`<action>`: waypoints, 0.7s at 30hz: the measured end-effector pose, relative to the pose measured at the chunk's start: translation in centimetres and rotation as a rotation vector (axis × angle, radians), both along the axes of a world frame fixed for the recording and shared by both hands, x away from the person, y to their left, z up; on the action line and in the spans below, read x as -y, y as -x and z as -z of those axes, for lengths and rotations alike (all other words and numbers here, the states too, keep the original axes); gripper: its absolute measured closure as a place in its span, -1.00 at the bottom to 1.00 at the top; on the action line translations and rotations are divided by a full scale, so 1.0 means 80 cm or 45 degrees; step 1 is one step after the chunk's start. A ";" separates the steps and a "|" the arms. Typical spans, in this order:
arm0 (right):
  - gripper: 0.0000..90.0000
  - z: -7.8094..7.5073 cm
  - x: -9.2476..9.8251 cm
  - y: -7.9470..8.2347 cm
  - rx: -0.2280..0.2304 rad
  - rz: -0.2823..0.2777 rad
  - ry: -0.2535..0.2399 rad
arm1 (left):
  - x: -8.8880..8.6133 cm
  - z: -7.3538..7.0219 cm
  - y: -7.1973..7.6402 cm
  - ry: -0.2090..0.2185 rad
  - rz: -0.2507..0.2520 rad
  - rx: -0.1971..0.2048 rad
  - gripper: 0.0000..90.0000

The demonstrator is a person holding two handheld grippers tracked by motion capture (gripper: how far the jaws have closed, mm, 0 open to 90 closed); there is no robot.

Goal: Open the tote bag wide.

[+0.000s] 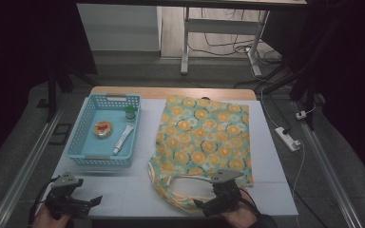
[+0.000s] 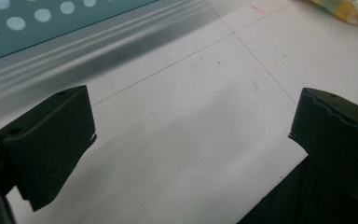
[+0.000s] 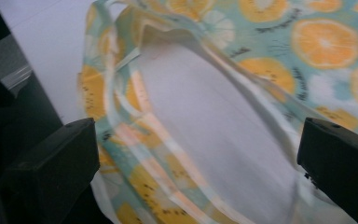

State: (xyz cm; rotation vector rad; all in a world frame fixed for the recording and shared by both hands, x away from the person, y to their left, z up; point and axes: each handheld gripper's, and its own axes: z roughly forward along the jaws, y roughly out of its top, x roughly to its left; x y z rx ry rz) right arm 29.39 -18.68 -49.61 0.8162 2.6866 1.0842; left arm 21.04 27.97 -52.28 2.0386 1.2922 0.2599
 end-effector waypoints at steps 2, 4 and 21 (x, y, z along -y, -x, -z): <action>-1.00 0.003 -0.007 0.000 -0.009 -0.023 0.016 | 0.000 0.000 0.000 -0.001 0.002 -0.001 -1.00; -1.00 0.007 -0.014 0.000 -0.018 -0.043 0.040 | 0.000 0.000 0.000 -0.002 0.002 -0.002 -1.00; 0.47 0.019 -0.033 -0.002 -0.102 -0.204 0.156 | 0.000 0.000 -0.001 -0.002 0.008 -0.013 -1.00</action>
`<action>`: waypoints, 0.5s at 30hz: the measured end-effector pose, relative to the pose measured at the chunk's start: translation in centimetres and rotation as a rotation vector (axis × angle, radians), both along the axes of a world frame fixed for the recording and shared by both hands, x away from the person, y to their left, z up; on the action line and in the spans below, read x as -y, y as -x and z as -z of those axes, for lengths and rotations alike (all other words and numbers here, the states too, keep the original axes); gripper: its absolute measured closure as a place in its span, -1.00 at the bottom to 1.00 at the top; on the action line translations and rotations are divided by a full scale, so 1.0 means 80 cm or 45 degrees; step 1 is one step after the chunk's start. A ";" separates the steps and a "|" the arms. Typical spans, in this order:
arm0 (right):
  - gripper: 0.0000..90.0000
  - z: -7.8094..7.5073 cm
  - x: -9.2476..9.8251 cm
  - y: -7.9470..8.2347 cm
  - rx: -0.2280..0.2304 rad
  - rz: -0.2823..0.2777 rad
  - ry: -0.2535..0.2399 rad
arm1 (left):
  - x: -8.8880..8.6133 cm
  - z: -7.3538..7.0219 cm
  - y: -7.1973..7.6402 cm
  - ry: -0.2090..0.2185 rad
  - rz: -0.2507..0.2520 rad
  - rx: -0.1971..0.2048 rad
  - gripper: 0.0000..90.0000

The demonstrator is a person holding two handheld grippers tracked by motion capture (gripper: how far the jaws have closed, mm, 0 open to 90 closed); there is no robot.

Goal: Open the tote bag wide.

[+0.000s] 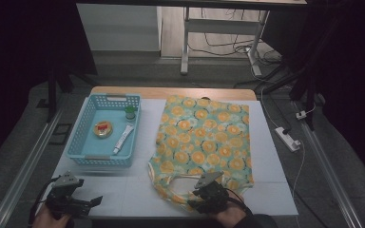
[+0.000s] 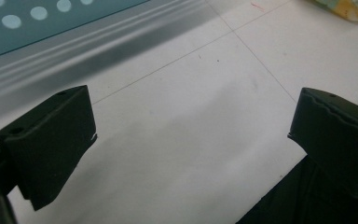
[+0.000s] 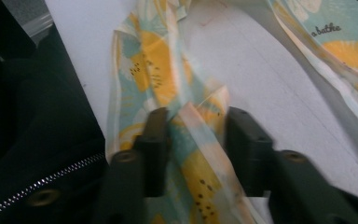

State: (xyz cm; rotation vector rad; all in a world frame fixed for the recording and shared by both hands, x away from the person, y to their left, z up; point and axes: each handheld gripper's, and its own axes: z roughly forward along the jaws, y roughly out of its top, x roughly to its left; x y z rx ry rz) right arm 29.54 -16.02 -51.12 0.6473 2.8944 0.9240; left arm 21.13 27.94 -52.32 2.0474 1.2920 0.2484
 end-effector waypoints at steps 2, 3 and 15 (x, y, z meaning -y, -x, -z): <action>0.65 -0.004 0.001 0.000 0.006 0.003 -0.017 | 0.000 0.000 0.000 0.002 0.000 -0.001 -1.00; 0.72 -0.007 0.002 0.000 0.017 0.007 -0.032 | 0.000 0.000 0.000 0.003 -0.002 0.000 -1.00; 0.95 -0.041 0.009 -0.018 0.068 0.043 -0.124 | -0.001 0.000 -0.001 0.011 -0.006 -0.004 -0.99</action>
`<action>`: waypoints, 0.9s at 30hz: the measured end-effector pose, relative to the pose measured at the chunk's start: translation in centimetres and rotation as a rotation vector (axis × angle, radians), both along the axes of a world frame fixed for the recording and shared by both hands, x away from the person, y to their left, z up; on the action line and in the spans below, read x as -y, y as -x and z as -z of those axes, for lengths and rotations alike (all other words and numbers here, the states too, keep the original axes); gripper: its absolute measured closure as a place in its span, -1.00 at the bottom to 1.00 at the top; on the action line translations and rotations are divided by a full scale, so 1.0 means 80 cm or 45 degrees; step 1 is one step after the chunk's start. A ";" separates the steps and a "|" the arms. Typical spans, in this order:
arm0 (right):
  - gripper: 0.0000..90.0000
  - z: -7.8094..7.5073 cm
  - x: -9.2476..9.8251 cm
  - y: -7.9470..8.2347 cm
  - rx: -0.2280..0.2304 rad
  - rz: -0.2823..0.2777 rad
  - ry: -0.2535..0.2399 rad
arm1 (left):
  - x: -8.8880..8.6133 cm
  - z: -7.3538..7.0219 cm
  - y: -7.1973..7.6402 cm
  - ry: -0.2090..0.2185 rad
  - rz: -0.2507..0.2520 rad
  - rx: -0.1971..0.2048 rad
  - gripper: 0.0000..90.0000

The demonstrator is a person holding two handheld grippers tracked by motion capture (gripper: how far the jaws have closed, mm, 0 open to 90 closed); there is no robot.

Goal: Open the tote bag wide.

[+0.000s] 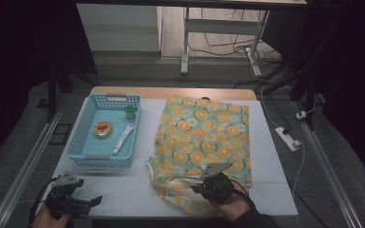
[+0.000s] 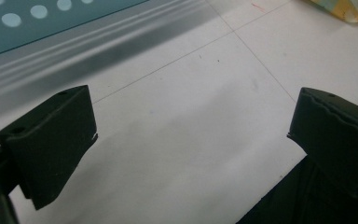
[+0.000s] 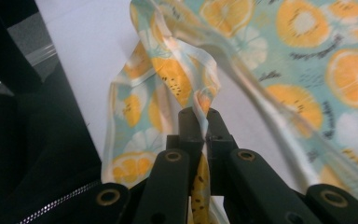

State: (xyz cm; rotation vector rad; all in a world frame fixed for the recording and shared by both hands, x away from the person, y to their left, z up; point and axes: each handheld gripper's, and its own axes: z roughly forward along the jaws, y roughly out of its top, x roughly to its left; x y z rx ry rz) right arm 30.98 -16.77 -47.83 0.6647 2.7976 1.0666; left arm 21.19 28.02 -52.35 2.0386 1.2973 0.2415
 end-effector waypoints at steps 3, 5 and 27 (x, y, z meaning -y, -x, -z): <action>0.95 -0.008 0.003 -0.008 0.024 0.016 -0.015 | 0.000 0.000 0.000 0.002 -0.001 -0.003 -0.99; 0.95 -0.014 0.005 -0.014 0.044 0.030 -0.026 | 0.000 0.000 -0.001 0.003 -0.002 -0.005 -0.99; 0.96 -0.033 0.010 -0.135 0.090 0.172 -0.072 | -0.003 0.001 -0.003 0.025 -0.010 -0.022 -0.98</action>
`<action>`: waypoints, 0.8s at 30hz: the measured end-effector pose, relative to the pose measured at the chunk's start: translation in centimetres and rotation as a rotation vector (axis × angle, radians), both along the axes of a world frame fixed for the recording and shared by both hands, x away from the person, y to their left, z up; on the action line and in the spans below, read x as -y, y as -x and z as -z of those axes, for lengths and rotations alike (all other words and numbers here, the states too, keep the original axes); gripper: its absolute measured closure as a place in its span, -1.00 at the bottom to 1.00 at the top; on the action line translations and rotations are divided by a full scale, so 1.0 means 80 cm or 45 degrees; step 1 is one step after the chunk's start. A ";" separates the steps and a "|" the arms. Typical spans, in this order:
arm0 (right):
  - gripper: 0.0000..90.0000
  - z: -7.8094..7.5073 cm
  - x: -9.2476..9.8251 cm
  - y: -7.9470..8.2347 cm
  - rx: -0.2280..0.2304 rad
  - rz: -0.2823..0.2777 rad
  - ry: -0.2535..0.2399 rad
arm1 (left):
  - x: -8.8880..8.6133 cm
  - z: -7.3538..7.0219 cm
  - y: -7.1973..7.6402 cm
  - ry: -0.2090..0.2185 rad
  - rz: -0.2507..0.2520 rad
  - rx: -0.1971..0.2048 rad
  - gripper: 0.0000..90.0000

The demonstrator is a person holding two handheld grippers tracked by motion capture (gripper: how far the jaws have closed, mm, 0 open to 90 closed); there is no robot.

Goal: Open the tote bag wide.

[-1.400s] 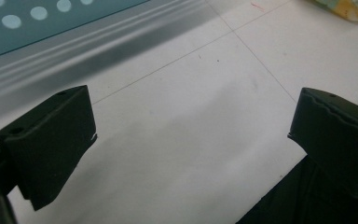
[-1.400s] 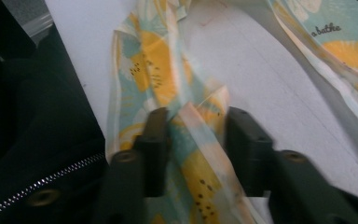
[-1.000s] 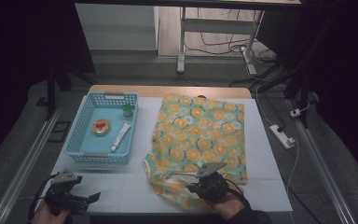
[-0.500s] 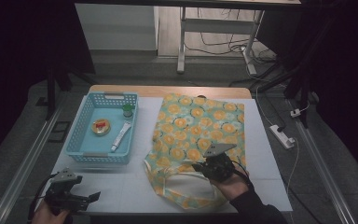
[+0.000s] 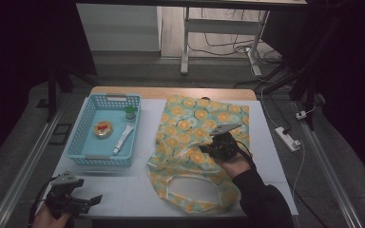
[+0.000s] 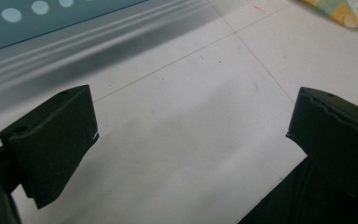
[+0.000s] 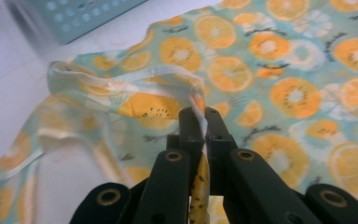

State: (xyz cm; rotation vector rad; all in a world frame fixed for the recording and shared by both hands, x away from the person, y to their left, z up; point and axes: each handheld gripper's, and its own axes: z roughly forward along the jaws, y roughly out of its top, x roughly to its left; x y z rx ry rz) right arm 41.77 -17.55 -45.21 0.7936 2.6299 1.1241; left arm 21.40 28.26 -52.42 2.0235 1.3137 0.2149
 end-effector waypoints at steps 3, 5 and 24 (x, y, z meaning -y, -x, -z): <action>0.96 0.000 0.000 -0.013 0.011 0.015 -0.009 | 0.000 0.000 0.000 0.002 -0.002 0.000 -0.97; 0.96 -0.001 0.000 -0.020 0.013 0.026 -0.019 | 0.000 0.000 0.000 0.002 -0.002 -0.001 -0.97; 0.96 0.009 -0.010 -0.079 0.056 0.111 -0.032 | -0.002 0.000 0.000 0.015 -0.011 0.003 -0.97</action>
